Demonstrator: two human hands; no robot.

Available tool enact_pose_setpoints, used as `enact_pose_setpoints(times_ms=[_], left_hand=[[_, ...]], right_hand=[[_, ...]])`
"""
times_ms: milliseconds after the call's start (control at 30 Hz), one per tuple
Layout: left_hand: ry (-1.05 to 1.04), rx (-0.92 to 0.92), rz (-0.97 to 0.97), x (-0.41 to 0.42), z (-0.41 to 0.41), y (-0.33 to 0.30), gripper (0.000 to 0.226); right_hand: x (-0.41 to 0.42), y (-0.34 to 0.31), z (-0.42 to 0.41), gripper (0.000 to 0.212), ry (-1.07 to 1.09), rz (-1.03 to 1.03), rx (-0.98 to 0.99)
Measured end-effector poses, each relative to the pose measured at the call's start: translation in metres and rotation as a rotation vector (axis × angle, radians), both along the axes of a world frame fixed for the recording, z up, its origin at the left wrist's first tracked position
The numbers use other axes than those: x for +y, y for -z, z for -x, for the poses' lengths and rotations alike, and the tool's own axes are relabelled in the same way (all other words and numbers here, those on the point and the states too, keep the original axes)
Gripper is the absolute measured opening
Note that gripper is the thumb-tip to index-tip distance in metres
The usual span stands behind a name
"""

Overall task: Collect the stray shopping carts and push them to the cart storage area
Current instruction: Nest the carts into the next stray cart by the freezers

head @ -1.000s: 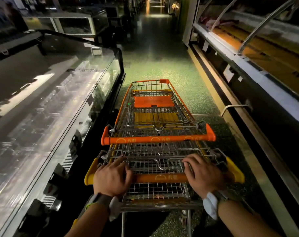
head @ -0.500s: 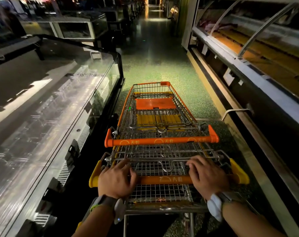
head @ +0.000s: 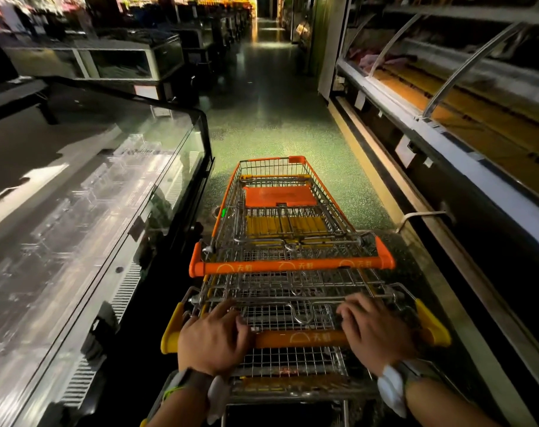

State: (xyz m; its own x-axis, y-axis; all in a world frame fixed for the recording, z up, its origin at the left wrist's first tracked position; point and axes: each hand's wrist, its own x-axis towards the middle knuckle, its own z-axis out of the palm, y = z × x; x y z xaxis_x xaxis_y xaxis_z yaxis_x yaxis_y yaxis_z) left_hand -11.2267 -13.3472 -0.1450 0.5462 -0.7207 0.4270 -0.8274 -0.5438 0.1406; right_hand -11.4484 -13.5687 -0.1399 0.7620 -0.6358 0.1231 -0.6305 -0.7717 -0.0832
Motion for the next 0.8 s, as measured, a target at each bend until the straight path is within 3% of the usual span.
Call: enact_pose_setpoints(times_ms=[167,433,600,800], left_hand=[[-0.013,0.006,-0.049,-0.042,-0.033,0.002,0.039],[-0.039,0.056,-0.168,-0.112,-0.084,-0.002,0.05],[-0.059,0.102,-0.187,-0.153,-0.107,-0.002,0.058],[-0.042,0.09,-0.155,-0.228,-0.138,0.003,0.052]], right_hand=[[-0.043,-0.003,-0.031,0.068,-0.012,-0.037,0.069],[-0.11,-0.007,-0.078,0.048,-0.018,-0.065,0.111],[-0.149,-0.008,-0.101,0.071,-0.036,-0.049,0.077],[-0.232,-0.004,-0.132,0.07,-0.057,-0.079,0.057]])
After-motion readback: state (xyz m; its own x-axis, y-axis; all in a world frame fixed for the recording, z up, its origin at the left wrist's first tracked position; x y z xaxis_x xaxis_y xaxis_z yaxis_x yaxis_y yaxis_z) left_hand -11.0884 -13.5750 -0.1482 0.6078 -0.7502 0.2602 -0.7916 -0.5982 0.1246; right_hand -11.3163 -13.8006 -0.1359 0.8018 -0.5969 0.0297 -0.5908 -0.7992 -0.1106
